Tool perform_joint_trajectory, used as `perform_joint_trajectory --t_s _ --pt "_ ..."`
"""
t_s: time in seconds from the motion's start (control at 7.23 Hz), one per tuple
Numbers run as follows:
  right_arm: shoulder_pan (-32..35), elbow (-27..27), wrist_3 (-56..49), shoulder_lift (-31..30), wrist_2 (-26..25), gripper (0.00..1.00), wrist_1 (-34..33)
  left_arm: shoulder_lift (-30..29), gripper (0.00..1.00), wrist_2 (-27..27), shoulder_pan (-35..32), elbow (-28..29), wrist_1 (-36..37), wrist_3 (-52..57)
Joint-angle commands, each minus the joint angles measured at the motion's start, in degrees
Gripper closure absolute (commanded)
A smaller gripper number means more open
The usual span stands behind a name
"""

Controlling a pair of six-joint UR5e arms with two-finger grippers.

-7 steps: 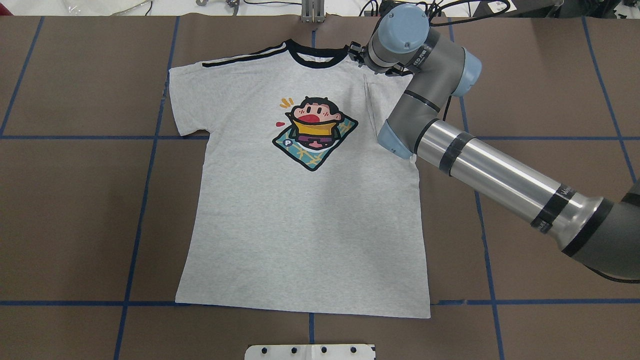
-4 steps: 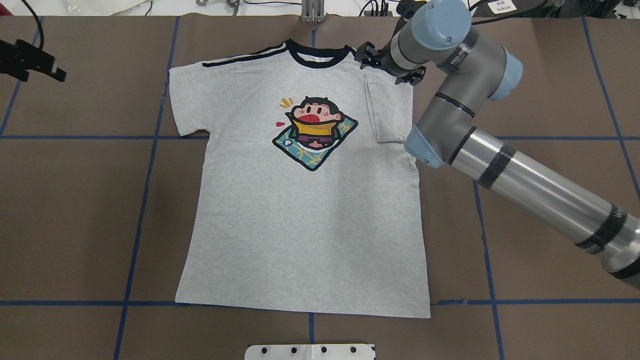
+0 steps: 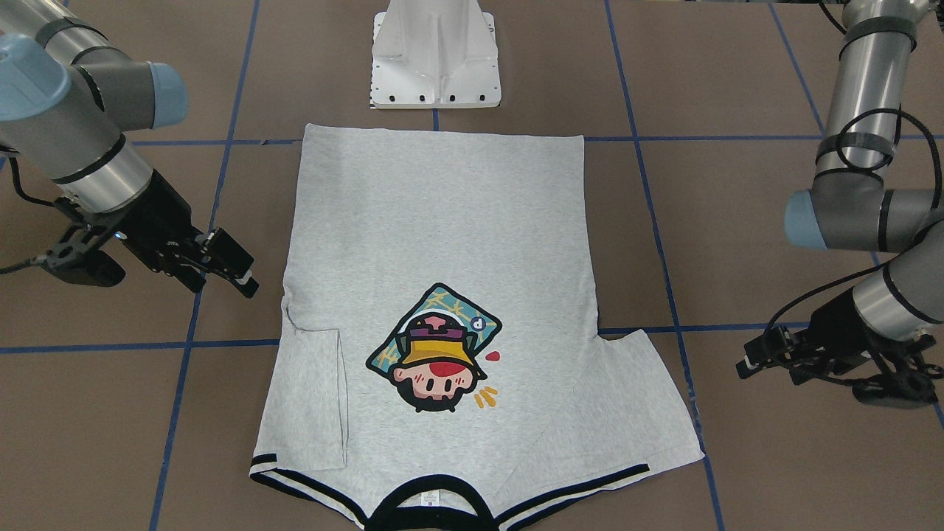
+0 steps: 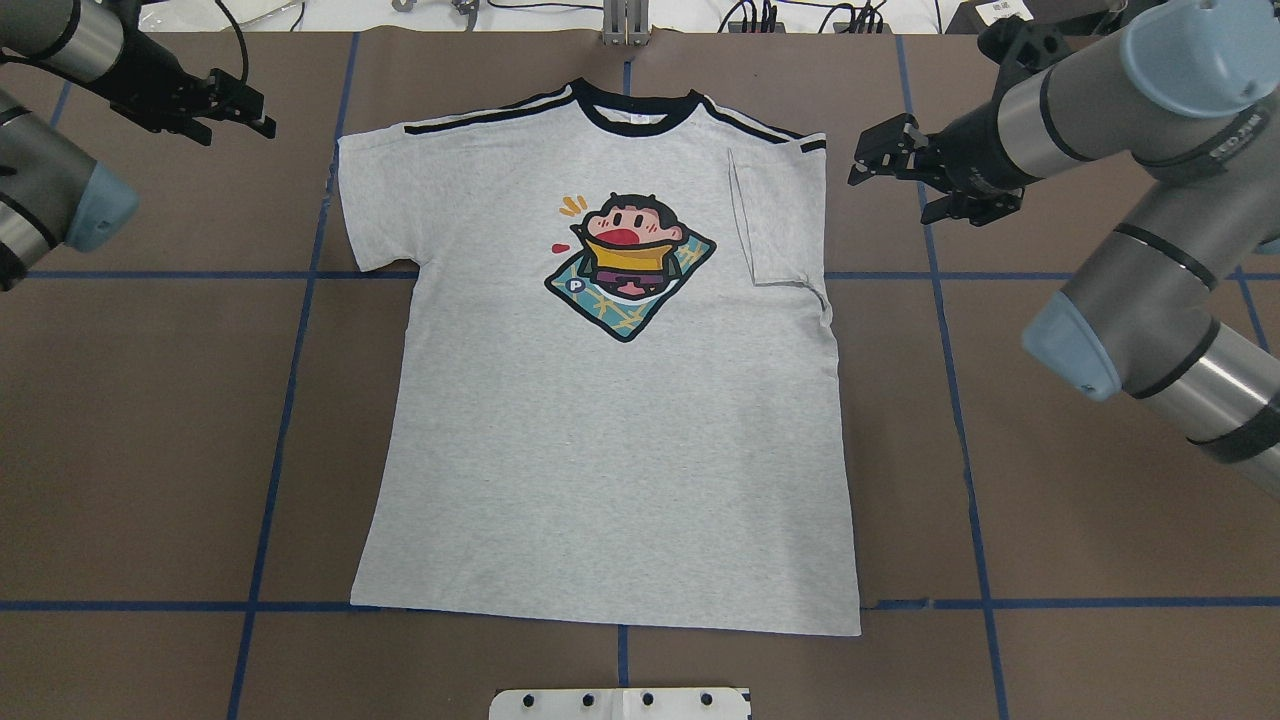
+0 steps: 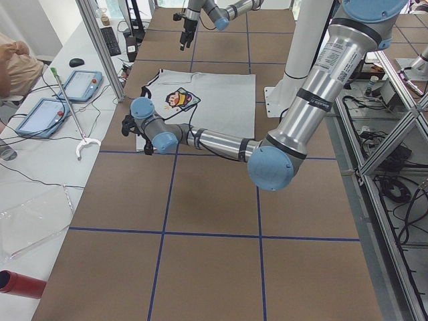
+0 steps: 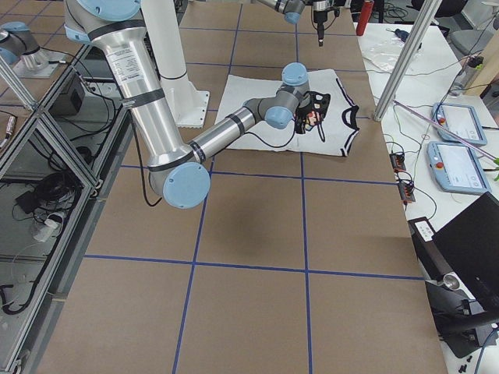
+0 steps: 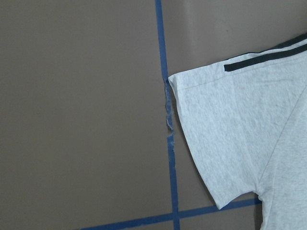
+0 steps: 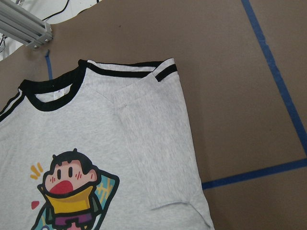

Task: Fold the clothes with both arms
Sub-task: 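Release the sleeve and raise the right gripper while the left gripper approaches the other shoulder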

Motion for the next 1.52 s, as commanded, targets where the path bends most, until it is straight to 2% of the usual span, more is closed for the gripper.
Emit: perform_joint_trajectory --t_s 0.0,0.14,0.42,0.55,0.69,0.83,1.38 --pt "1.8 4.5 -0.1 -5.6 1.4 0.00 0.2 -6.8 0.01 3.6 0.9 12.5 -8.0 -1.1" --pt "2.9 5.4 0.0 -6.8 1.1 0.00 0.3 -8.2 0.03 5.6 1.2 16.2 -11.5 -1.2" --pt "3.9 6.3 -0.1 -8.3 1.5 0.00 0.6 -11.5 0.14 8.0 4.1 19.1 -12.7 -4.2" --pt "3.8 6.2 -0.1 -9.0 1.5 0.00 0.9 -12.0 0.26 10.4 6.1 20.1 -14.9 -7.5" --pt "3.8 6.0 -0.1 -9.1 1.5 0.00 0.9 -12.0 0.35 10.6 6.4 20.6 -15.2 -7.6" --pt "3.8 5.7 -0.1 -9.0 1.5 0.00 0.9 -12.7 0.38 12.6 7.0 21.8 -15.4 -7.6" --pt "3.7 5.6 -0.7 -9.2 0.8 0.00 1.0 -13.5 0.47 13.5 8.3 25.0 -17.9 -7.6"
